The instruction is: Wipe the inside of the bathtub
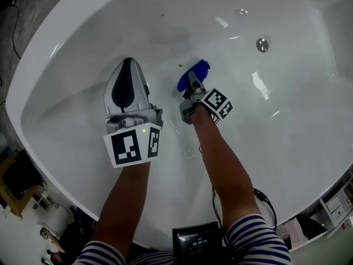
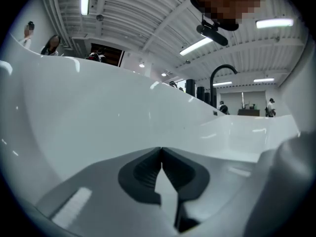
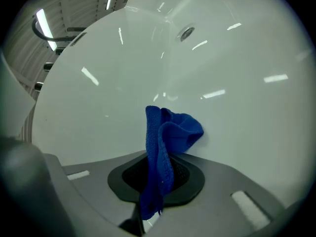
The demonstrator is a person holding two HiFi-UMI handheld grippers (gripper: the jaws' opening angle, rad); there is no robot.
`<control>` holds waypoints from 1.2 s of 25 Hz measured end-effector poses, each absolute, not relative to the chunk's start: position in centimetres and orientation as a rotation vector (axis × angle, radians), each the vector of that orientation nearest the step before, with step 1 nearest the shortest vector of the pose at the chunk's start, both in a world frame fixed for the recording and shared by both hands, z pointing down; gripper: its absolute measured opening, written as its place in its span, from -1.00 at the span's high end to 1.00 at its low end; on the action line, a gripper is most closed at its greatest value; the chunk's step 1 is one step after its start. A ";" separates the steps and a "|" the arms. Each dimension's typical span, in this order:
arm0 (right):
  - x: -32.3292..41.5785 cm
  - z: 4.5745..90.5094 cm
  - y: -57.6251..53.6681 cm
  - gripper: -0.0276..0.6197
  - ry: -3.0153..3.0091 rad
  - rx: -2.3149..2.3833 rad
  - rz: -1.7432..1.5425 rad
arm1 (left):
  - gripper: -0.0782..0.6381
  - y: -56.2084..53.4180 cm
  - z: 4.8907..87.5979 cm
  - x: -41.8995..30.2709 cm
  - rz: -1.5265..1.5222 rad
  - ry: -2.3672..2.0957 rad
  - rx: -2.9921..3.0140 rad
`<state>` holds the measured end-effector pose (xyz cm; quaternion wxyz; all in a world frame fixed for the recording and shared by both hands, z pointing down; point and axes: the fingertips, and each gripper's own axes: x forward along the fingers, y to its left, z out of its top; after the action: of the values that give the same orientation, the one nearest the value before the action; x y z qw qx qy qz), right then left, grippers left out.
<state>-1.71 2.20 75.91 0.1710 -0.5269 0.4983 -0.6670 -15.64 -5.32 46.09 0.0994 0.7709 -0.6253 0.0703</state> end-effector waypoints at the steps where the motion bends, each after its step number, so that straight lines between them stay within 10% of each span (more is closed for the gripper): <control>1: -1.7 76.9 1.9 0.78 1.415 -1.499 -1.895 | 0.78 -5.5 46.9 -15.6 0.208 -1.847 2.275; 30: -5.6 75.4 -5.5 0.78 1.359 -1.320 -1.800 | 0.78 -6.8 47.8 -14.9 0.205 -1.832 2.284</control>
<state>-5.60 -5.50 75.35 0.2611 -0.4874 0.5021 -0.6650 -14.87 -6.84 47.82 0.1032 0.7739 -0.6209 0.0695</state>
